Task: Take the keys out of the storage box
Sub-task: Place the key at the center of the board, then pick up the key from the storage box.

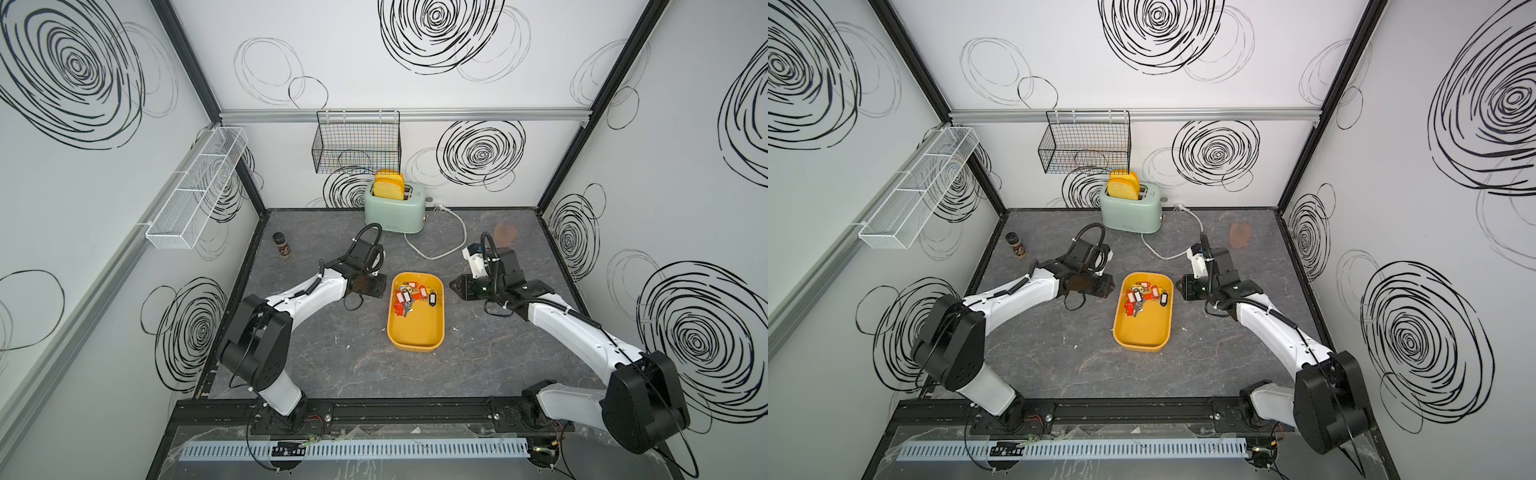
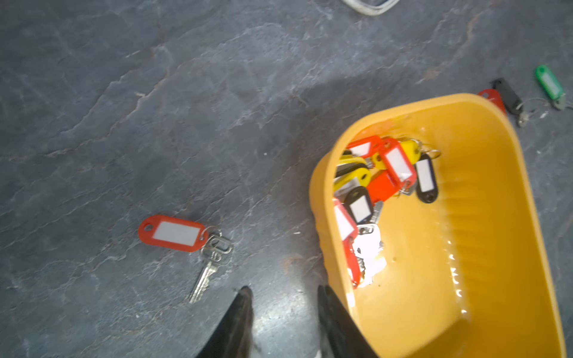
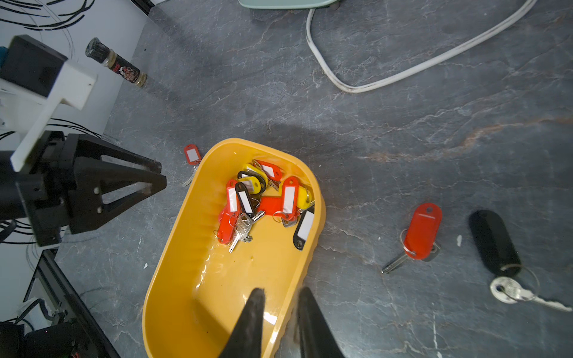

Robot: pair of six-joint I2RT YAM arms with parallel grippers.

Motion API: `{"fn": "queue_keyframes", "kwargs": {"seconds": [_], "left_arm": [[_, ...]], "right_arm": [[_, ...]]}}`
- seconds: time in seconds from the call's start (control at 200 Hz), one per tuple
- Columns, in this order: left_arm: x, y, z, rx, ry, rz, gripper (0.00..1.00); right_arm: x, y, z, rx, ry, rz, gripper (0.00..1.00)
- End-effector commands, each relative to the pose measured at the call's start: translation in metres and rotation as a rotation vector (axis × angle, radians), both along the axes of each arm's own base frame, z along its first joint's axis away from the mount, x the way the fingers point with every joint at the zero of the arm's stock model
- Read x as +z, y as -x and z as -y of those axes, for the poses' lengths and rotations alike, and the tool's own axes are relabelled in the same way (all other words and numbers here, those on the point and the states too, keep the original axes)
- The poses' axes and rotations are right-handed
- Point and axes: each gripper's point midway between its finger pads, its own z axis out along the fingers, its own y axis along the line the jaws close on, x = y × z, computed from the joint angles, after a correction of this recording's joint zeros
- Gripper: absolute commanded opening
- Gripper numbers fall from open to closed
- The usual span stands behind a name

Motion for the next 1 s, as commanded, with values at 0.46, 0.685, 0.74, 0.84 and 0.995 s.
{"fn": "queue_keyframes", "kwargs": {"seconds": [0.46,0.685,0.74,0.84,0.995], "left_arm": [[0.017,0.021,0.105,-0.258,0.028,0.066,0.43],[-0.001,0.01,0.125,-0.303,0.021,0.059,0.46],[-0.006,0.008,0.129,-0.312,0.019,0.058,0.46],[-0.017,0.004,0.132,-0.32,0.009,0.056,0.46],[-0.027,-0.002,0.139,-0.337,0.009,0.065,0.47]], "right_arm": [[0.005,0.009,0.02,-0.038,-0.001,0.025,0.24],[0.008,0.014,0.027,-0.051,-0.006,0.032,0.24],[0.009,0.015,0.028,-0.053,-0.007,0.033,0.24],[0.008,0.016,0.028,-0.053,-0.009,0.032,0.24],[0.007,0.017,0.029,-0.053,-0.009,0.028,0.24]]}}
